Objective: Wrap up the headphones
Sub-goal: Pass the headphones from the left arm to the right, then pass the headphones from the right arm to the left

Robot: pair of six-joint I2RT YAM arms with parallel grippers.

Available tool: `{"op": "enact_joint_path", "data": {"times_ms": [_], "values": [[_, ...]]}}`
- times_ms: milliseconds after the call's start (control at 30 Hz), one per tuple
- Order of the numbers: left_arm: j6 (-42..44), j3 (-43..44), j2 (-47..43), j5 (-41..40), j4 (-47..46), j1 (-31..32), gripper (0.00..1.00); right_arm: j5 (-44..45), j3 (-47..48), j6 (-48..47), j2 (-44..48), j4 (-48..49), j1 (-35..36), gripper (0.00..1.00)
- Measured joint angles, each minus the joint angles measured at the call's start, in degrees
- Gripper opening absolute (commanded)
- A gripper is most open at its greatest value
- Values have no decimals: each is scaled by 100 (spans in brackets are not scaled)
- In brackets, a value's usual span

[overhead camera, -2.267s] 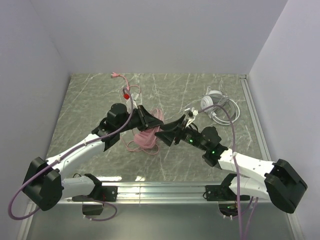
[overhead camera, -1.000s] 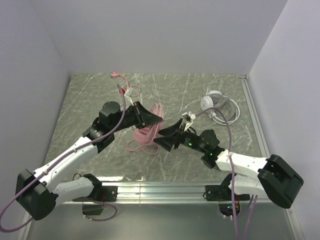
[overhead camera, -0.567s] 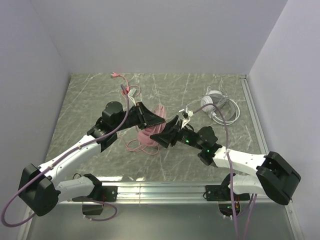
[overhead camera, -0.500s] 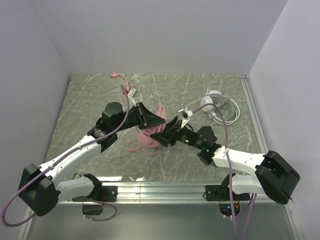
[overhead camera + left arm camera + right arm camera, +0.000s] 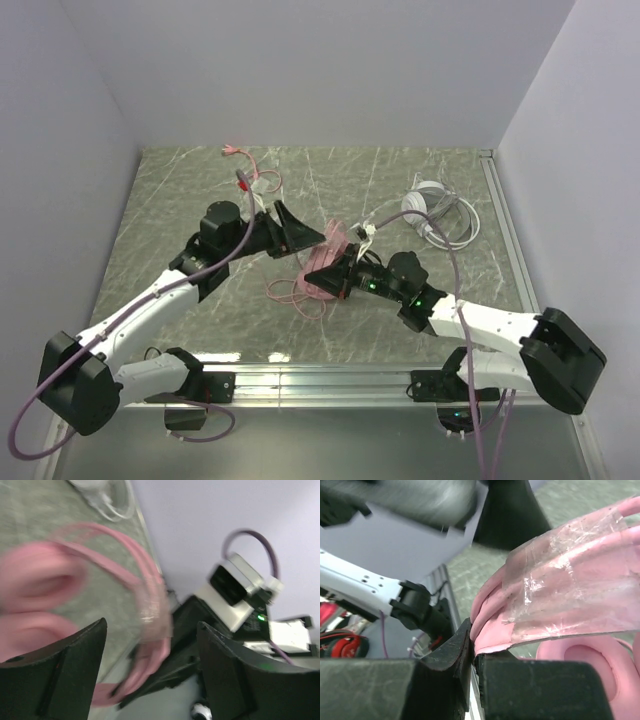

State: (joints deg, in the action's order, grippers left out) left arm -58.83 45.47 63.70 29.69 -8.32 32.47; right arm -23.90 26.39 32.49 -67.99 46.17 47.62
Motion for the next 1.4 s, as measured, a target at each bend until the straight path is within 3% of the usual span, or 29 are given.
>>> {"op": "enact_joint_path", "data": {"times_ms": [167,300,667,933,1100,1400], "values": [[485,37,-238,-109,737,-743,99,313,0,-212,964,-1300,0,0],[756,42,-415,-122,1150,-896,99,632,188,-479,1497,-2411,0,0],[1515,514,-957,-1108,2660,-1016,99,1921,1357,-918,1585,-5482,-197,0],[1777,605,-811,-1993,3077,-1016,99,1958,1912,-885,1816,-6430,-1714,0],[1766,549,-258,-2516,3082,-1019,98,1705,2579,-957,1325,-6767,-1698,0],[1460,-94,1539,-2365,2343,-1027,98,1270,2632,-1032,1241,-6996,-1661,0]]}}
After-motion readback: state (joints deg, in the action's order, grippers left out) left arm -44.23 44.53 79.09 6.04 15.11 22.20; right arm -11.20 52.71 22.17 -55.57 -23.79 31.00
